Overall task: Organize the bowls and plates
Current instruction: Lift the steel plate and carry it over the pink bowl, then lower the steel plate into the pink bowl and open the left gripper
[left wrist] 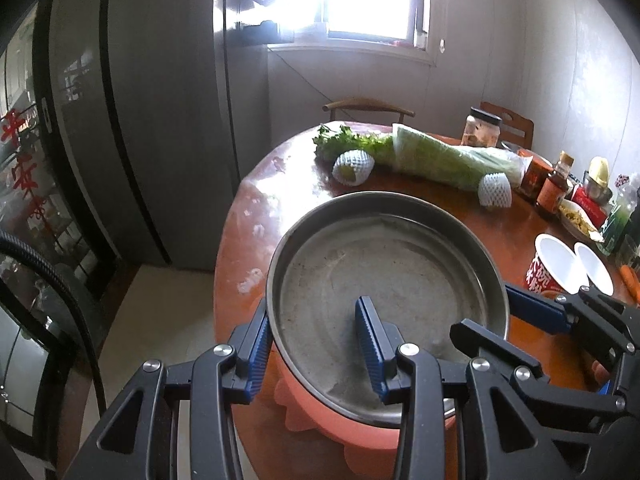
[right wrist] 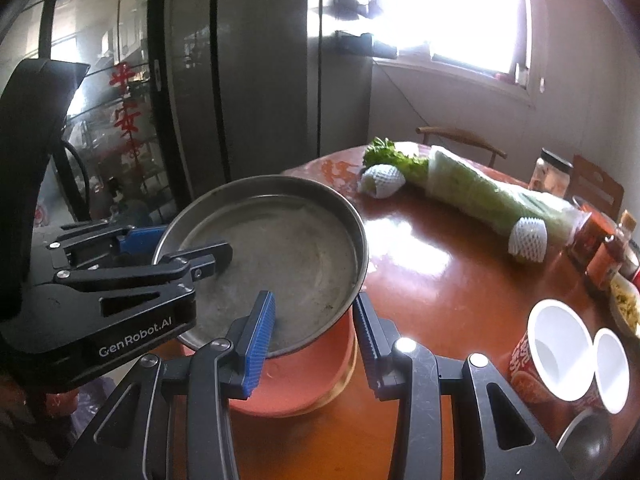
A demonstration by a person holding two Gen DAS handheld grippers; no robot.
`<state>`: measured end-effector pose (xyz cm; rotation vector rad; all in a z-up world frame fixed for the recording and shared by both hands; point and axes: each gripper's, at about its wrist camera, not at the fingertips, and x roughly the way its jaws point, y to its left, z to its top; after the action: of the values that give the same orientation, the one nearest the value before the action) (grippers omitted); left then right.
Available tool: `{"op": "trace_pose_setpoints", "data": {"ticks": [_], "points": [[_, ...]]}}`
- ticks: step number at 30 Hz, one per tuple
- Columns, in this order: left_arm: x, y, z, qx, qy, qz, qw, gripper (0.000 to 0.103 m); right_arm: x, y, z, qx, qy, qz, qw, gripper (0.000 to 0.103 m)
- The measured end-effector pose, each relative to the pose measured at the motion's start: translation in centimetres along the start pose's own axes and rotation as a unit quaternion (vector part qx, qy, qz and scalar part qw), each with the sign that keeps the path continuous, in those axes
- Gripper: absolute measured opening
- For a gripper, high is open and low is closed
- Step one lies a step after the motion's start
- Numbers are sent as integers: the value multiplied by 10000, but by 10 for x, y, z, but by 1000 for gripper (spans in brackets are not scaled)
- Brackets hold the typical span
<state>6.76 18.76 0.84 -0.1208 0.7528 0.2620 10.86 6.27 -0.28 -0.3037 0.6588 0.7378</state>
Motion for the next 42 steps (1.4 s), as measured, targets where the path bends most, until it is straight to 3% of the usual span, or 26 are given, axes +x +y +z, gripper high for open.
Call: {"op": "trace_pose_setpoints", "data": {"ticks": [21, 42], "points": [[27, -15, -12, 198, 180, 107, 9996, 41, 24, -11, -20, 115, 295, -74, 9995, 42], [29, -12, -21, 230, 223, 211, 9993, 40, 33, -7, -28, 53, 352, -122, 9993, 42]]}}
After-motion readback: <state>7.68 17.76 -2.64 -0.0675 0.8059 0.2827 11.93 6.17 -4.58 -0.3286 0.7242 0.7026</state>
